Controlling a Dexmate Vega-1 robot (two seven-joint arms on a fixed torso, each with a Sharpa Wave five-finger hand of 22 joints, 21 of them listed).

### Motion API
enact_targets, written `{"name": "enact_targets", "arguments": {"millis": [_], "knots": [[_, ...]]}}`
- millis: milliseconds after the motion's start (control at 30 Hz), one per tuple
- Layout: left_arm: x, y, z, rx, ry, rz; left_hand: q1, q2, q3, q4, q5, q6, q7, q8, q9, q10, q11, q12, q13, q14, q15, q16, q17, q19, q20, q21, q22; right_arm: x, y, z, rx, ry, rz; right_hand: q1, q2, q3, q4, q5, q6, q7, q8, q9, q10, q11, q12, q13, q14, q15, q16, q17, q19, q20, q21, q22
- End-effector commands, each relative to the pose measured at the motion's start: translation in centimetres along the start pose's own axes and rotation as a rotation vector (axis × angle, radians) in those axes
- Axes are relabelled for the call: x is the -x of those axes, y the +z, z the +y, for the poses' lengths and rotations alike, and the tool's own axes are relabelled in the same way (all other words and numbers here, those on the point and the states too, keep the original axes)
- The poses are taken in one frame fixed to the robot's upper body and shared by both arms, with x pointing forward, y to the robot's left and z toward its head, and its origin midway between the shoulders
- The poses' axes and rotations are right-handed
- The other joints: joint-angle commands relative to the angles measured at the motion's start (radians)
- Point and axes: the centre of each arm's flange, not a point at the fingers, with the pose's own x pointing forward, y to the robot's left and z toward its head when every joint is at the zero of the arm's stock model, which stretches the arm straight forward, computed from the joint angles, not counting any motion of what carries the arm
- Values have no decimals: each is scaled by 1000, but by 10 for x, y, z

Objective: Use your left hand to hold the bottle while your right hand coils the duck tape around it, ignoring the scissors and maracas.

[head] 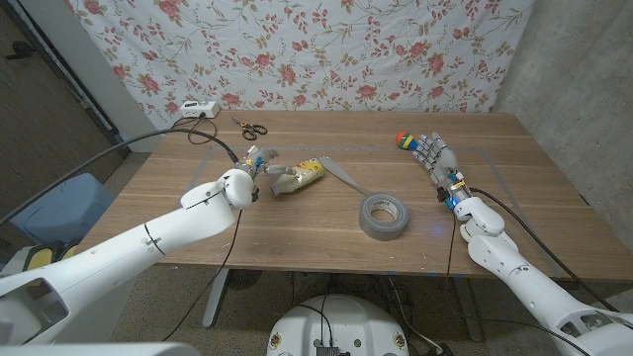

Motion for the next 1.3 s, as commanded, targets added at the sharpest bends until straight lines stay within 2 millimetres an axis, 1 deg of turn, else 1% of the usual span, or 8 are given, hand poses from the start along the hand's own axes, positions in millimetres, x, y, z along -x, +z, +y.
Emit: {"name": "enact_targets", "arguments": {"millis": [33, 567, 900, 1000, 1133, 1200, 1233, 1300], "knots": [[-5, 7, -14, -49, -34, 10, 2, 17, -3, 13, 7, 14, 1, 5, 2, 16, 1, 11, 3, 16, -1, 10, 7, 13, 1, 4, 6, 4, 1, -4, 3, -5, -6, 4, -3, 2, -7, 5, 10, 2, 6, 2, 4, -3, 5, 2, 9, -5, 7, 3, 8, 4, 5, 3], [-14, 15, -32, -119, -101, 44, 3, 55, -13, 27, -6, 58, -2, 4, 2, 68, -5, 33, 11, 66, -16, 33, 17, 48, -8, 7, 8, 9, 2, -7, 7, -19, -9, 4, -3, 1, -9, 6, 10, 3, 6, 3, 8, -1, 6, 3, 14, -3, 8, 3, 9, 6, 5, 3], [-15, 14, -32, -149, -84, 56, 178, 215, 73, -19, -31, 78, 2, -11, 3, 109, -8, 38, 21, 112, -30, 55, 19, 119, 3, 29, 11, 8, 1, -6, 10, -23, -2, 3, -3, 1, -10, 7, 12, 2, 7, 3, 14, 1, 8, 3, 16, -2, 8, 4, 10, 5, 5, 3], [-16, 13, -32, -144, -84, 54, 222, 253, 87, -19, -46, 133, -6, 5, 5, 170, -21, 56, 26, 163, -47, 80, 23, 153, 2, 46, 14, 8, 1, -6, 11, -24, -1, 3, -3, 1, -10, 7, 13, 2, 7, 3, 15, 3, 8, 3, 17, 0, 8, 4, 10, 7, 5, 3], [-18, 11, -32, -126, -85, 55, 230, 324, 130, 26, -57, 292, -14, 53, 9, 311, -37, 100, 40, 302, -74, 140, 44, 223, 4, 91, 21, 8, 0, -5, 14, -28, -2, 3, -3, 1, -10, 7, 13, 3, 7, 3, 16, 3, 8, 3, 18, 0, 8, 4, 10, 9, 6, 3], [-19, 9, -31, -115, -61, 56, 224, 337, 172, 77, -52, 366, -13, 75, 14, 388, -32, 127, 55, 383, -80, 181, 69, 254, 17, 122, 28, 8, 0, -4, 17, -30, -3, 3, -3, 1, -10, 7, 14, 2, 7, 3, 17, 3, 8, 3, 19, 0, 9, 4, 11, 8, 6, 3], [-19, 8, -30, -115, -43, 53, 232, 338, 213, 109, -45, 430, -6, 93, 19, 456, -45, 159, 72, 456, -100, 217, 94, 284, 13, 155, 35, 8, 1, -3, 19, -32, -4, 3, -3, 1, -11, 7, 15, 3, 7, 3, 18, 4, 9, 3, 20, 1, 9, 4, 11, 8, 6, 3], [-19, 8, -29, -128, -9, 47, 276, 341, 273, 139, -40, 505, 11, 110, 30, 574, -57, 228, 116, 579, -128, 301, 164, 343, 1, 222, 49, 9, 1, -2, 21, -32, -6, 4, -3, 1, -11, 7, 16, 3, 8, 3, 18, 6, 9, 3, 20, 3, 9, 4, 11, 9, 6, 3]]}}
